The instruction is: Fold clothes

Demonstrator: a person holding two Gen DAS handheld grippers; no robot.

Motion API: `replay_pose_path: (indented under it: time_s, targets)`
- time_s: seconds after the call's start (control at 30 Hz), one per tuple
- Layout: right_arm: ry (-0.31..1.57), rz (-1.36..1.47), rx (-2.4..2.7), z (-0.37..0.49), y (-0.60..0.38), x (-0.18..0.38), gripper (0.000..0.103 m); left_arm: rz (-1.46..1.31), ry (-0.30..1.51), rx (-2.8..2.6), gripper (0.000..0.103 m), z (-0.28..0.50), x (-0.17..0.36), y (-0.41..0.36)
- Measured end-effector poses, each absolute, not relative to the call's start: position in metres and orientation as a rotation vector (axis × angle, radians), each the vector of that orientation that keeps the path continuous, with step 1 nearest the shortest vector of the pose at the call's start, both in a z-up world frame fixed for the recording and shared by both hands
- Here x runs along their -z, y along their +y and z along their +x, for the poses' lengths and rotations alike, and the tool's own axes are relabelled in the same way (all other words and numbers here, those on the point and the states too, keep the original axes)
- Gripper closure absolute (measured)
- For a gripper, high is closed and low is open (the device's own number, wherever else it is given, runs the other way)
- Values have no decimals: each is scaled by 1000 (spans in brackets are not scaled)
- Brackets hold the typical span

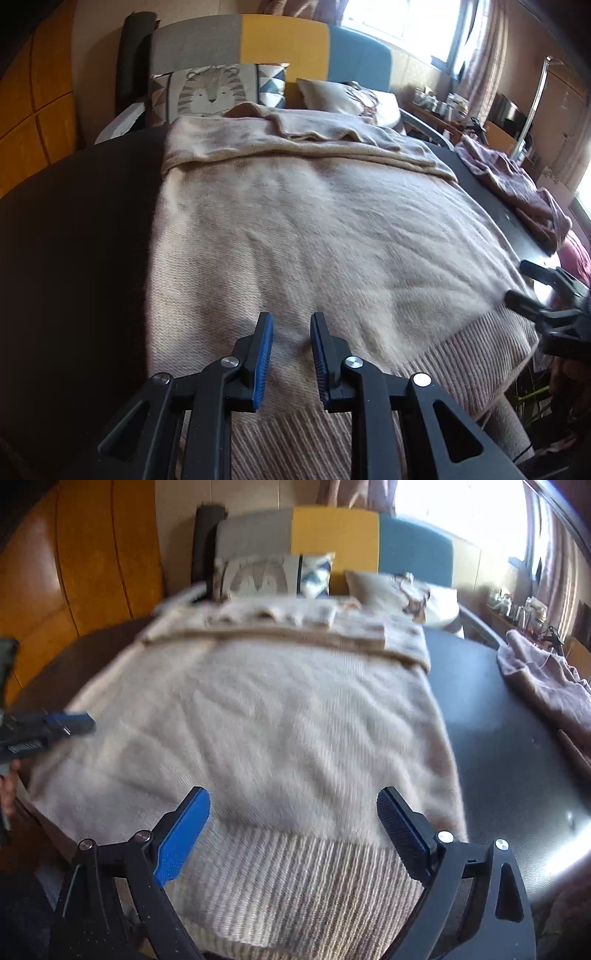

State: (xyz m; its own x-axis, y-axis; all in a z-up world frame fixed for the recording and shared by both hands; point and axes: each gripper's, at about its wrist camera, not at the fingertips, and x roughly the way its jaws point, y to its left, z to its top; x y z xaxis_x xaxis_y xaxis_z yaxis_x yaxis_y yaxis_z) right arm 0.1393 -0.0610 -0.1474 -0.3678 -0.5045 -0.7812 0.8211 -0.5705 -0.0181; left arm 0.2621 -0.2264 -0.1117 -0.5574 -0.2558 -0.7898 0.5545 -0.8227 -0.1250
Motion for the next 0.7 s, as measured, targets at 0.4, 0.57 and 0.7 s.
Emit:
replay_pose_path:
  time_s: [0.4,0.57,0.7]
  targets:
    - [417,901,2045,140,-50,134,7,1110,480,2370,82,263,110,-223]
    - [490,893,2031,137,-60,137,6,1097,434,2389,82,266,115,-218]
    - [452,955,1988,131,-44,154,6,1096,431,2389,82,272,115,-223]
